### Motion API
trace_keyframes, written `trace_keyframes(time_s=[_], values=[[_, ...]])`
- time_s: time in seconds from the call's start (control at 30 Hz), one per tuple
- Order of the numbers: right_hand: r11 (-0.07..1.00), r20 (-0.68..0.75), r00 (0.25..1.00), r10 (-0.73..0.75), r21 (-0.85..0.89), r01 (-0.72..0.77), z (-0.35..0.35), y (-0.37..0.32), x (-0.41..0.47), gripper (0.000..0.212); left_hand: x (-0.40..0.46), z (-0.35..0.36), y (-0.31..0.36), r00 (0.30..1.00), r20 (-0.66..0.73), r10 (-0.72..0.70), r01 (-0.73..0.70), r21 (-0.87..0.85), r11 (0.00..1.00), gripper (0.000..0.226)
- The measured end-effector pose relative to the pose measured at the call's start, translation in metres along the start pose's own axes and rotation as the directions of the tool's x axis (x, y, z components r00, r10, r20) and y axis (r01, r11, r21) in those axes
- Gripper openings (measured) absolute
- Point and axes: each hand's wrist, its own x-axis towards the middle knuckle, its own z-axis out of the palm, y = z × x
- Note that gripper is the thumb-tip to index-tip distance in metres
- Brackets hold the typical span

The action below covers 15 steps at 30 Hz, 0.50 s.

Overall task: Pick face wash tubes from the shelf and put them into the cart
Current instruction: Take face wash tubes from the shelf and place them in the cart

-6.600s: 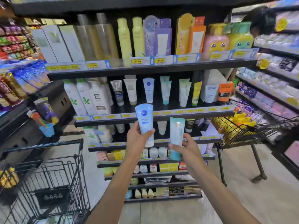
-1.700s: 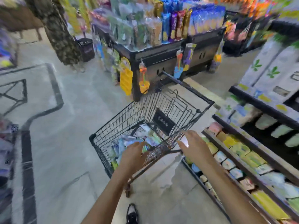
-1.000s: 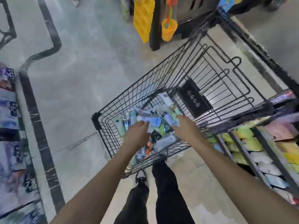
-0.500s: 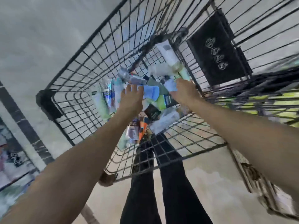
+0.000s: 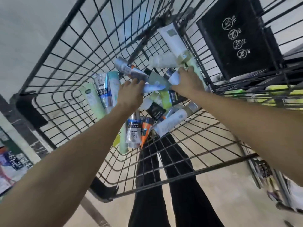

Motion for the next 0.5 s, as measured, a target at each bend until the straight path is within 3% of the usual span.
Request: trace_keyframes(time_s=[0.07, 0.13, 0.23, 0.37, 0.5], values=[[0.994, 0.008, 1.0, -0.024, 0.108, 0.023, -0.014, -0.001, -0.015, 0.074, -0.011, -0.019, 0.004, 0.999, -0.025, -0.023, 0.018, -0.19, 0.982, 0.048], [0.977, 0.002, 0.998, -0.059, 0.206, 0.057, -0.032, -0.003, -0.035, 0.069, -0.025, -0.041, 0.009, 0.995, -0.019, -0.094, 0.077, -0.425, 0.902, 0.044], [0.943, 0.023, 0.996, -0.086, 0.324, 0.074, -0.066, -0.011, -0.072, 0.067, -0.052, -0.081, 0.014, 0.97, 0.089, -0.226, 0.217, -0.738, 0.639, 0.044], [0.844, 0.056, 0.993, -0.104, 0.534, 0.058, -0.107, -0.028, -0.129, 0.06, -0.089, -0.14, 0.023, 0.938, 0.223, -0.264, 0.299, -0.906, 0.299, 0.026], [0.694, 0.049, 0.994, -0.098, 0.719, 0.033, -0.152, -0.05, -0.193, 0.035, -0.143, -0.201, 0.036, 0.97, 0.204, -0.132, 0.224, -0.962, 0.159, 0.026]])
